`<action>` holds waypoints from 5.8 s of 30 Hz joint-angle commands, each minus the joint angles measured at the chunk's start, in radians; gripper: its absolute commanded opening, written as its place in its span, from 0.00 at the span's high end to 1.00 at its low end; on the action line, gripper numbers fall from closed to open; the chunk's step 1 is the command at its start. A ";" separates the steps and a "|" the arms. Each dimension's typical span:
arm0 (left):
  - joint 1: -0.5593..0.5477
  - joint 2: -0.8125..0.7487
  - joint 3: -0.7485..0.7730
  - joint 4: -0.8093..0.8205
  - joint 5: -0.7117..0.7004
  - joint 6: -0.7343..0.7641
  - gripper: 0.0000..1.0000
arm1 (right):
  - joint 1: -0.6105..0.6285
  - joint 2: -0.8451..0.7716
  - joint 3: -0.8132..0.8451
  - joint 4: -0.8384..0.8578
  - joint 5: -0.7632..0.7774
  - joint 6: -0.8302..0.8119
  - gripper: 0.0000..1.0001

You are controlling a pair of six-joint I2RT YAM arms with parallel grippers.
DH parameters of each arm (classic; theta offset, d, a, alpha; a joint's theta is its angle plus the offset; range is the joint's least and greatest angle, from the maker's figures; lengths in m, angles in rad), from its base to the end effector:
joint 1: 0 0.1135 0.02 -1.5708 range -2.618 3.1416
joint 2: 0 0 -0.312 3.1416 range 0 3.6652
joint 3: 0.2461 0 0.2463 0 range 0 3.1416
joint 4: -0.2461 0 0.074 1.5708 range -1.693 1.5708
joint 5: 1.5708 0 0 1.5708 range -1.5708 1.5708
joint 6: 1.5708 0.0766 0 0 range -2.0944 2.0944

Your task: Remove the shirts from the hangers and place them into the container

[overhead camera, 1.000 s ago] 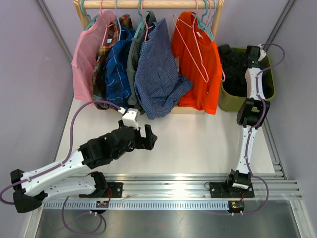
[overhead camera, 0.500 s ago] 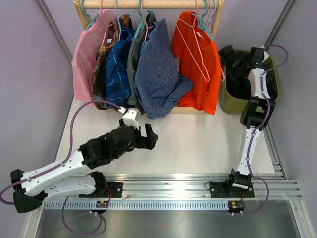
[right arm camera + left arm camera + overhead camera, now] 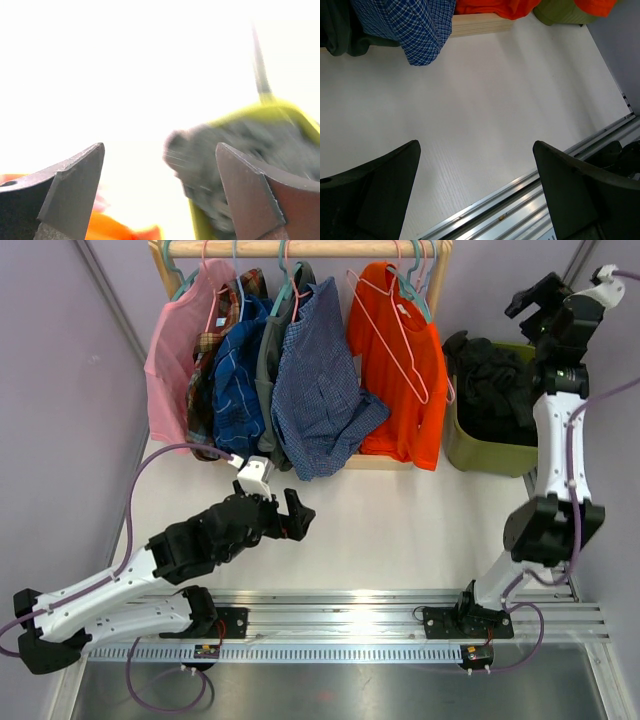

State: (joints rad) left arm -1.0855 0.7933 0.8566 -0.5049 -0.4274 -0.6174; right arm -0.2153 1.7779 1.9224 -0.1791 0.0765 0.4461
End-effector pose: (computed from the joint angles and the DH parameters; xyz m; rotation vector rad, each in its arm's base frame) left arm 0.1054 -0.1317 0.3494 0.1979 2.0241 -0.6719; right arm 0.4503 -0.1045 0.5074 0.5774 1.4992 0.1175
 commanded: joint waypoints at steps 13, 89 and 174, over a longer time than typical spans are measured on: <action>-0.001 -0.060 -0.024 0.086 -0.011 0.030 0.01 | 0.554 -0.506 -0.204 -0.035 -0.348 -0.098 0.01; -0.001 -0.264 -0.165 0.012 -0.059 -0.070 0.01 | 0.990 -0.129 0.030 -0.394 0.632 -0.268 0.20; -0.001 -0.080 0.149 0.120 -0.036 0.185 0.01 | 0.886 -0.695 -0.146 -0.681 0.137 -0.228 1.00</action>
State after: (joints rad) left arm -1.0855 0.6662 0.9138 -0.4877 -0.4786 -0.5312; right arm 0.6716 1.1706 1.7687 -0.7952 0.3637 0.1207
